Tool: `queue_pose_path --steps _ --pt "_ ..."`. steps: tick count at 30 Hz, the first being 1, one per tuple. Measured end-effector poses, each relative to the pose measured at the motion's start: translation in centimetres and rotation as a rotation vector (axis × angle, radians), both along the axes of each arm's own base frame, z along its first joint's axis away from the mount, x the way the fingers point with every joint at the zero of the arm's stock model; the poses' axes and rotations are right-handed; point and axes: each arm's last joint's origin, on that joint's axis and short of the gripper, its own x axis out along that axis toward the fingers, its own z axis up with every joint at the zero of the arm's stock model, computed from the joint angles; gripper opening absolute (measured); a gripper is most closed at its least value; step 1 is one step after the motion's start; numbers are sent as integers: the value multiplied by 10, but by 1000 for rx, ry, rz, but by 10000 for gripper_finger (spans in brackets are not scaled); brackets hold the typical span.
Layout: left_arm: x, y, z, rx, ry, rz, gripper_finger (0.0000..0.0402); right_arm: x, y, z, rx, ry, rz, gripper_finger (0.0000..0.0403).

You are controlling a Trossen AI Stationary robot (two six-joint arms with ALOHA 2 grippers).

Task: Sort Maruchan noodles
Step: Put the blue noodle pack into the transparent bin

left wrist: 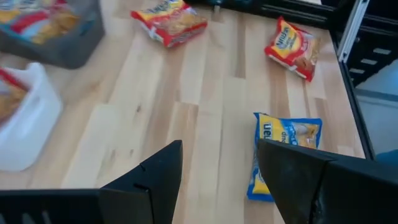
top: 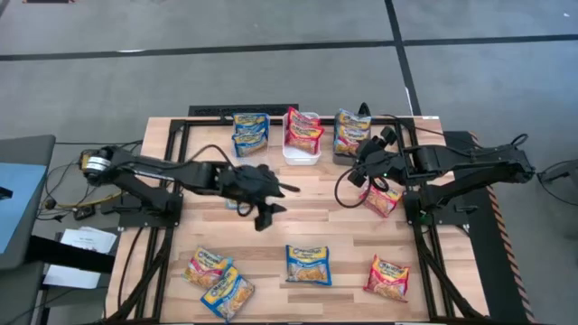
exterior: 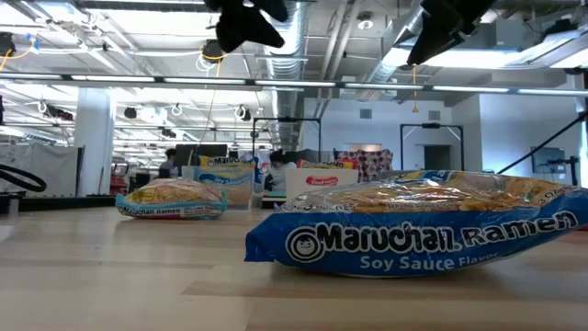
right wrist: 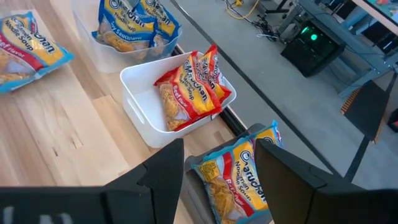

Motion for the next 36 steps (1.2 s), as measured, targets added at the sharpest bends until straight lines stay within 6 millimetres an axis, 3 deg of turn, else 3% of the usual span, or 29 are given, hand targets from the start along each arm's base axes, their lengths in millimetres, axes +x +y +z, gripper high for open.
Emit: queue_pose_path --steps 13,25,36 --pt "41 -45 -49 2 8 -110 194 -1 0 -1 11 -5 -10 221" --pt "52 -78 -66 -33 -45 -165 194 0 0 -1 13 -4 -8 221" --pt "60 -95 -87 -64 -54 -161 194 -1 1 -3 70 -13 3 221"
